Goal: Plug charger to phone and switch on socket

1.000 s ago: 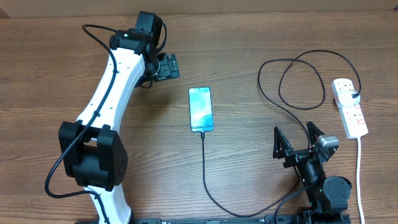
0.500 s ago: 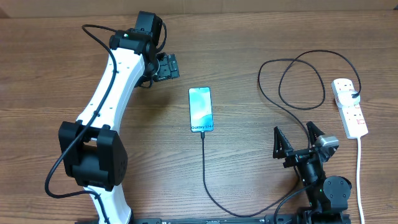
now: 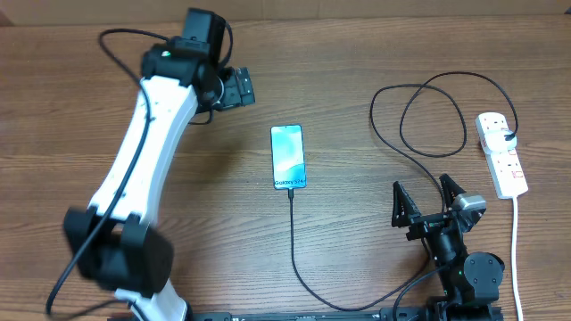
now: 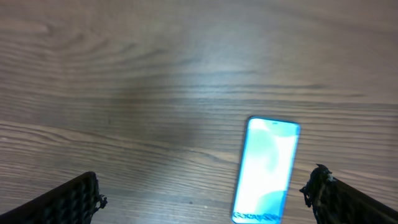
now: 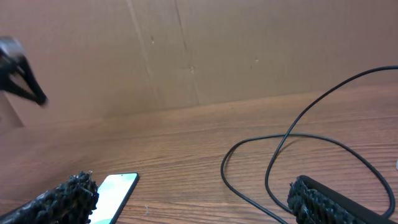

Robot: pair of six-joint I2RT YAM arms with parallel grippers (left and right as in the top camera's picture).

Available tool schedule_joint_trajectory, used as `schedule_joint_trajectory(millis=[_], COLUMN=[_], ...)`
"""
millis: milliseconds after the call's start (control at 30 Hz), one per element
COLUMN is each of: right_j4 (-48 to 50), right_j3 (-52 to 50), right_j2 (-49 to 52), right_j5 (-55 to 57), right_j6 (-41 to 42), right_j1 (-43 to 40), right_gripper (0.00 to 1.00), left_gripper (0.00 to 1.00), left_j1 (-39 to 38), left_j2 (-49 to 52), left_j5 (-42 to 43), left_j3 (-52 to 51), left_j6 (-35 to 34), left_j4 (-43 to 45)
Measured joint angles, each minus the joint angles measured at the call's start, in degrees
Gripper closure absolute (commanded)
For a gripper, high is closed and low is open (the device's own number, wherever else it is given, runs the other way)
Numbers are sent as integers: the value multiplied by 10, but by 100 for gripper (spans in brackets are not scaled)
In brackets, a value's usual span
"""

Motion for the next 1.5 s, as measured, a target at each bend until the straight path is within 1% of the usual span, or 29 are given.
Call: schedule_joint_trajectory(millis=[200,300,400,667,1100,1200,1500], right_j4=[0,0,0,0,0,0,0], right_j3=[0,0,0,0,0,0,0], right_j2=[0,0,0,0,0,0,0], right_j5=[0,0,0,0,0,0,0], right_j6=[0,0,0,0,0,0,0], right_j1=[0,0,0,0,0,0,0], right_gripper=[0,0,0,0,0,0,0], left_gripper=[0,0,0,0,0,0,0], left_j1=[-4,-5,-5,-6,-9,-13,-14], left_j2=[-97,-117,-120,-121,-127,-133,-174], left_j5=[0,0,-1,-54,-75,-75,-68], left_j3=[0,0,0,0,-7,-37,-186], left_j6=[0,0,0,0,4,9,11], left_j4=[0,0,1,13,-14,5,136])
